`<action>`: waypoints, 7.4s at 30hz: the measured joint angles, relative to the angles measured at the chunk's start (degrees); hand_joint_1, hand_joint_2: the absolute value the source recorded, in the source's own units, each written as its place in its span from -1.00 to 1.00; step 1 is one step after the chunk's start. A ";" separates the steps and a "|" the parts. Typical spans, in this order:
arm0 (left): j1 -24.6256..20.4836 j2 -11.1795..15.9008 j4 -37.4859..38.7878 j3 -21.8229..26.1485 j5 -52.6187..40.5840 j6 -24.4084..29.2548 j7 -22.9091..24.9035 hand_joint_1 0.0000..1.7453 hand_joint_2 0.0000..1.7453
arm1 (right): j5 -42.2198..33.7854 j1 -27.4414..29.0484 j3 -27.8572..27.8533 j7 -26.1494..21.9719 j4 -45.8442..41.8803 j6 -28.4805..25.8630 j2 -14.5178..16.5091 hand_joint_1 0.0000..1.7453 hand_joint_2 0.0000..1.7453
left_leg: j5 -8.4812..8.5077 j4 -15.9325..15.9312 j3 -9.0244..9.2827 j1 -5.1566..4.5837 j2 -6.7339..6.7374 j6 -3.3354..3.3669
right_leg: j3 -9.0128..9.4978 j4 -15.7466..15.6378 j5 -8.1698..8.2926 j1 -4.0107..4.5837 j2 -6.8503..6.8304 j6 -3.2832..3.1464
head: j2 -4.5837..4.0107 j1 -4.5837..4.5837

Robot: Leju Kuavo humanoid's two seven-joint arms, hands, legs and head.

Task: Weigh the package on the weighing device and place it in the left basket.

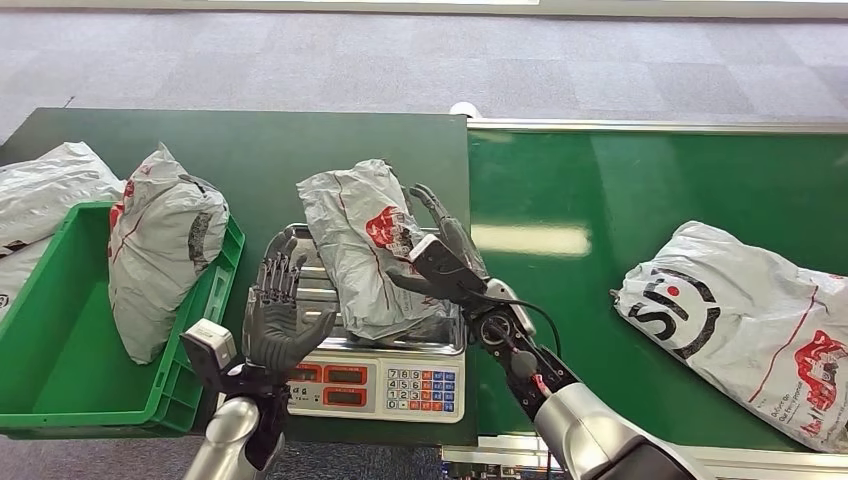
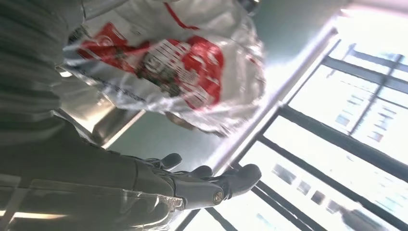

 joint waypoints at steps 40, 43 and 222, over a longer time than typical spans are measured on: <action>1.29 1.03 -1.20 0.26 -5.33 -1.87 1.74 -1.00 1.00 | -12.40 24.72 -28.15 -4.05 -26.16 0.41 -6.46 -1.00 1.00 | 0.00 0.00 -0.06 0.00 -0.19 0.00 | -0.04 -0.02 0.00 0.00 -0.06 0.00 | 0.00 -0.01; 0.87 1.44 -1.27 -0.47 -9.78 -0.79 3.26 -1.00 1.00 | -12.22 25.44 -28.87 -4.01 -24.77 1.39 -5.85 -1.00 1.00 | 0.00 0.00 -0.06 0.00 -0.19 0.00 | -0.04 -0.01 0.00 0.00 -0.06 0.00 | 0.00 -0.01; 8.49 -11.25 -43.02 36.25 3.42 18.76 -2.41 -0.91 1.00 | -6.14 28.79 -32.22 -0.40 -24.54 0.34 -2.30 -1.00 1.00 | 0.13 -0.01 -0.17 -0.02 -0.44 0.04 | -0.05 -0.03 0.02 -0.02 -0.41 0.02 | 0.00 -0.01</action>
